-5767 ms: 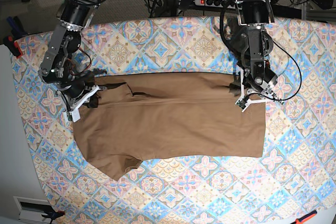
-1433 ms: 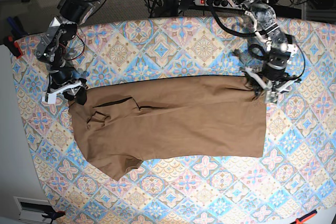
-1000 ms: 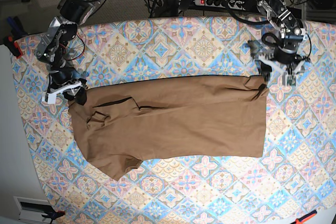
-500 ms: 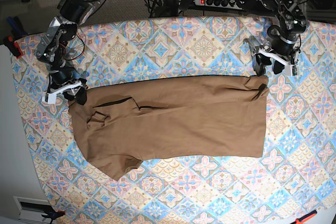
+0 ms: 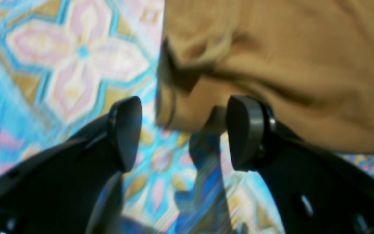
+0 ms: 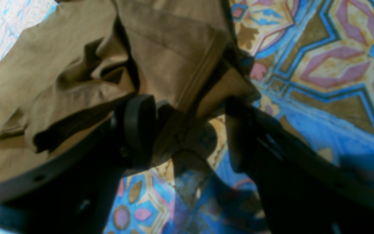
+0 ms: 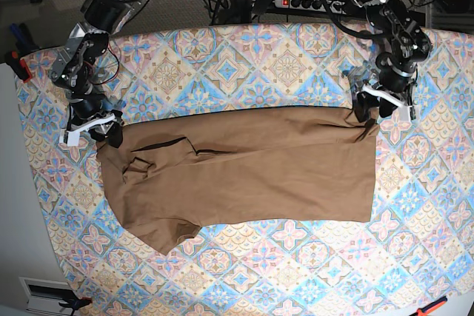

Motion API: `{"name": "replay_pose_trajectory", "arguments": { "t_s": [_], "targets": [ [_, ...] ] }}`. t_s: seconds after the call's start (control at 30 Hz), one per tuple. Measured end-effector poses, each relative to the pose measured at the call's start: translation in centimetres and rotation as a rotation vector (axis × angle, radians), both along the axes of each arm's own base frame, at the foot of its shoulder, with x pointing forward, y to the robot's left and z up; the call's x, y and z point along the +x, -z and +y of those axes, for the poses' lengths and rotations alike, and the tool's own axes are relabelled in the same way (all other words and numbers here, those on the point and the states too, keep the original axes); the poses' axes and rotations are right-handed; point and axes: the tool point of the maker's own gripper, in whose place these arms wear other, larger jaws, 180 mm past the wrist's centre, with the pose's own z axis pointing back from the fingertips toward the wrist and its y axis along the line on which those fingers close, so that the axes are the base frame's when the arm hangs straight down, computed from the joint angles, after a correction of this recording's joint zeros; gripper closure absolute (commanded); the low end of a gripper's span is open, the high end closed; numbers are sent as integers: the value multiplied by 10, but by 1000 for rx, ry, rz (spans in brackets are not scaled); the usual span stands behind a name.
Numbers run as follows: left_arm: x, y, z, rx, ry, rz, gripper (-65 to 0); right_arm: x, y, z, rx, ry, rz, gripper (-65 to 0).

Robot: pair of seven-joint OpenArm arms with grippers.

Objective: Layout the t-shirt on the table in an organized manner, then fold the t-shirt properly
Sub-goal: 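Release and regrasp the shirt edge with the left gripper, then pull the held shirt edge with both grippers to straighten the shirt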

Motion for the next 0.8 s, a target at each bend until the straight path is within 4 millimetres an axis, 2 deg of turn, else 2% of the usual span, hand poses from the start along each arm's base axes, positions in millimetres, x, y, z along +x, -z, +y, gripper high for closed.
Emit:
{"name": "replay_pose_trajectory", "arguments": {
  "t_s": [0.07,0.2,0.4,0.47,0.57,0.67,0.8],
  "targets": [
    [3,6,-2,-25,-4,1,-397,0,0,0,0,0,0,-333],
    [6,9,5,-49,-37,-5,-397,0,0,0,-1,0,1,-333],
    [6,10,5,-67,-44,-16,-395,0,-1,0,-2,-1,1,-333],
    [6,11,5,-67,-44,-16,-375,0,-1,0,-2,-1,1,-332],
    [4,14,4,-72,-37,8,-259,0,0,0,-2,-3,4,-280],
    [3,17,8,-48,7,80,-119,-2,2,0,-4,-5,17,-148],
    [6,22,9,-59,20,97,0,-5,6,3,0,-15,39,-4]
  ]
}}
